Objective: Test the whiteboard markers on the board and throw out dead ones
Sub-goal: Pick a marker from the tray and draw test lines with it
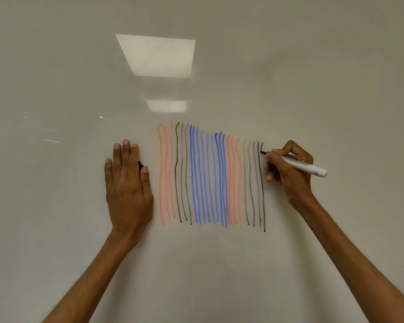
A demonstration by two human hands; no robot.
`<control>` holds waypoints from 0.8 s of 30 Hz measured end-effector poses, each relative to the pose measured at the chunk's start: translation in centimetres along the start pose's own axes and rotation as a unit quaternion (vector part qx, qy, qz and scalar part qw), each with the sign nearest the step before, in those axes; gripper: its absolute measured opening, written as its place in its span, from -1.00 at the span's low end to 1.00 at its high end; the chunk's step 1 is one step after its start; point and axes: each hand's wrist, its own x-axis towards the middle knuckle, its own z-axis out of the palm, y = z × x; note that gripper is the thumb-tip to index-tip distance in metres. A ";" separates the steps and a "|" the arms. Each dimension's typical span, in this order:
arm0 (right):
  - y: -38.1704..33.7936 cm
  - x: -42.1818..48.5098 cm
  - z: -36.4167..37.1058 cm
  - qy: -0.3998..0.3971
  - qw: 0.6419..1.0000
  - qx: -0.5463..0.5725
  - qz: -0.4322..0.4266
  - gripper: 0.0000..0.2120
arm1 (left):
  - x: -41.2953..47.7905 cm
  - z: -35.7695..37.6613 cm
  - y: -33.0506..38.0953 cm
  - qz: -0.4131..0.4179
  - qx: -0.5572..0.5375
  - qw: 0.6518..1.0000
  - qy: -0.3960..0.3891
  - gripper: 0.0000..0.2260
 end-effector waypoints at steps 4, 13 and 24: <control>0.7 -0.7 -0.6 -0.004 1.000 -0.003 0.002 -0.63 | 0.0 0.0 0.0 0.000 -0.001 1.000 -0.001 -0.55; 2.2 -3.0 -1.9 -0.014 1.000 -0.015 0.008 -0.61 | 0.0 0.0 0.0 -0.001 -0.003 1.000 0.002 -0.56; 3.7 -5.8 -3.4 -0.015 0.999 -0.040 0.018 -0.56 | -0.1 0.0 0.0 0.001 -0.002 1.000 0.003 -0.56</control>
